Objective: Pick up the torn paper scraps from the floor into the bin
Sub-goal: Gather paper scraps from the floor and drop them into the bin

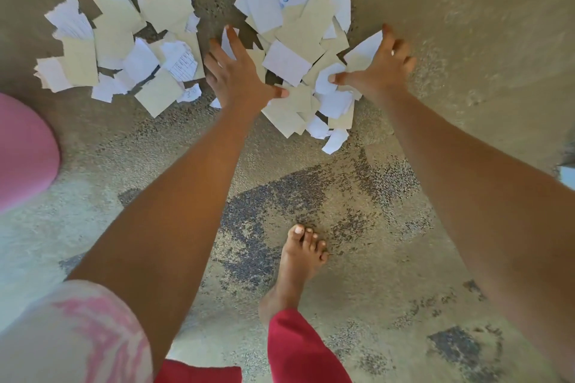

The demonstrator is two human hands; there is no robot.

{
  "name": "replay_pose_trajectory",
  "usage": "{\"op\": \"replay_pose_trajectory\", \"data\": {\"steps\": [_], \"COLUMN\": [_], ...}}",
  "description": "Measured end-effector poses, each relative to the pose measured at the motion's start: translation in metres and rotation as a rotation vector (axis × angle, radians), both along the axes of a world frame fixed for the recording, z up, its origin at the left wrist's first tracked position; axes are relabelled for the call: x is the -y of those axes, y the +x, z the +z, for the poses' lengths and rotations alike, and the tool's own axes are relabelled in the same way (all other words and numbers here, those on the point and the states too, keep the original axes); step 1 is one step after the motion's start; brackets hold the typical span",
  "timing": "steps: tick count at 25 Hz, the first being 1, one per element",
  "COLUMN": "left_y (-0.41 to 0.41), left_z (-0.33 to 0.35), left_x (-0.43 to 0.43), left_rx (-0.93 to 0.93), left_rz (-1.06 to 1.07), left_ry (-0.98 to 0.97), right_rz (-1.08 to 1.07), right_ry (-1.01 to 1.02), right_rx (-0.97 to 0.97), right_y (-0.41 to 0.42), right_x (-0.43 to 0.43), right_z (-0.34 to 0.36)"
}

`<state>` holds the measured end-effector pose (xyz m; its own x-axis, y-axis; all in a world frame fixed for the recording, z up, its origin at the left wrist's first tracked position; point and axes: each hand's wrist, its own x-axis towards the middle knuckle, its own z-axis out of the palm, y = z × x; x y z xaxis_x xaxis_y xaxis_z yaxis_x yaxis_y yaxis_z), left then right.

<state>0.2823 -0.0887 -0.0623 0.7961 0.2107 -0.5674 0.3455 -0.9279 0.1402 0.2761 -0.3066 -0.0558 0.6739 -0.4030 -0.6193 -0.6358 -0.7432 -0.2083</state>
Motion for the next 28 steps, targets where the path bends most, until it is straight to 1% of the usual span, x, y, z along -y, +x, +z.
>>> {"op": "replay_pose_trajectory", "data": {"steps": [4,8,11,16,19,22,26,28], "left_y": [-0.029,-0.048,-0.054,-0.067,-0.063,-0.053,-0.043,-0.038], "left_z": [0.002,0.001,0.004,0.007,0.009,0.015,0.018,0.018], "left_x": [0.018,0.026,0.033,0.047,0.038,0.027,0.027,0.032], "left_rx": [0.023,0.009,0.008,0.034,-0.005,-0.077,-0.105,-0.116], "left_rz": [-0.045,0.028,0.050,0.086,0.175,0.342,0.464,0.533], "left_ry": [0.014,0.016,-0.077,-0.184,-0.298,-0.366,-0.261,-0.242], "right_rz": [0.061,0.152,0.129,0.081,0.046,-0.052,-0.102,-0.135], "right_ry": [0.019,-0.003,0.048,0.091,0.116,0.089,0.055,0.081], "right_rx": [-0.012,0.013,0.008,0.098,0.161,0.211,0.147,0.133], "right_y": [-0.013,-0.025,-0.036,-0.049,-0.053,-0.053,-0.047,-0.046], "right_x": [-0.028,-0.053,-0.071,-0.081,-0.080,-0.080,-0.082,-0.084], "right_z": [0.003,0.003,0.002,0.001,-0.003,-0.006,-0.008,-0.010]}}
